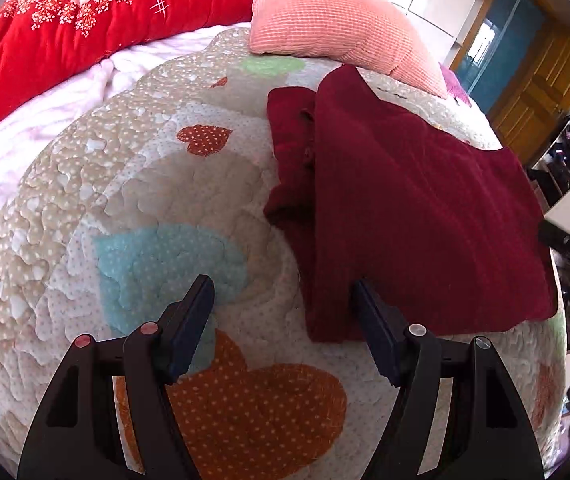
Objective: Fold small clothes
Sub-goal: 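Press the folded shirt down with the right gripper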
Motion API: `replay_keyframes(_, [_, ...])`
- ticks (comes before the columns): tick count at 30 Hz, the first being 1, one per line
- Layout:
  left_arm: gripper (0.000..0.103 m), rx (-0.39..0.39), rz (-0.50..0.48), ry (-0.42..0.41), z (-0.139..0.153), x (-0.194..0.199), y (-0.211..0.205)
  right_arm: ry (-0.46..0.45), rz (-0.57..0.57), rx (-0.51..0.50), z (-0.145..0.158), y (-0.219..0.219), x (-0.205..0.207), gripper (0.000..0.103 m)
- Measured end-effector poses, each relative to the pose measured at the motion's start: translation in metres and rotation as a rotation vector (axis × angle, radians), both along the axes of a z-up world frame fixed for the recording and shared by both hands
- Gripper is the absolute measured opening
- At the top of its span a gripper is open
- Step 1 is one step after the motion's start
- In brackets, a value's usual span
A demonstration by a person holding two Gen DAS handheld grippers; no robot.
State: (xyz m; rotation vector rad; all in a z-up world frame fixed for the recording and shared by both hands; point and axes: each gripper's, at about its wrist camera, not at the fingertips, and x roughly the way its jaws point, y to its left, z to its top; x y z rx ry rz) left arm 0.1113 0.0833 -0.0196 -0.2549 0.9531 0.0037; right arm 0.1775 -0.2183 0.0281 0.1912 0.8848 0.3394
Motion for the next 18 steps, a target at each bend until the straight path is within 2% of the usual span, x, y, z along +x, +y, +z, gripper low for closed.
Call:
replay_keyframes(3, [0.072,-0.018,-0.009,-0.022,-0.005,0.002,0.005,-0.017,0.093,0.041,0.018,0.043,0.005,0.049])
replay_keyframes(7, [0.072,-0.042,-0.039,-0.023,-0.004,0.005,0.014,0.054,0.213,0.163,0.014,0.112,0.035,0.049])
replay_keyframes(10, [0.073,-0.075,-0.040,-0.022,-0.007,0.004,0.020,0.062,0.241,0.147,0.007,0.161,0.057,0.049])
replay_keyframes(12, [0.074,-0.052,-0.052,-0.027,-0.007,0.005,0.017,0.061,0.271,0.109,0.002,0.192,0.071,0.048])
replay_keyframes(13, [0.075,-0.037,-0.057,-0.029,-0.008,0.005,0.015,0.057,0.275,0.075,0.000,0.204,0.076,0.041])
replay_keyframes(14, [0.076,-0.027,-0.060,-0.032,-0.008,0.005,0.014,0.052,0.272,0.033,-0.002,0.215,0.081,0.027])
replay_keyframes(16, [0.077,-0.027,-0.059,-0.032,-0.010,0.008,0.016,0.047,0.244,-0.061,-0.011,0.233,0.093,0.015])
replay_keyframes(18, [0.078,-0.035,-0.055,-0.031,-0.010,0.009,0.018,0.058,0.219,-0.086,-0.024,0.240,0.103,0.015])
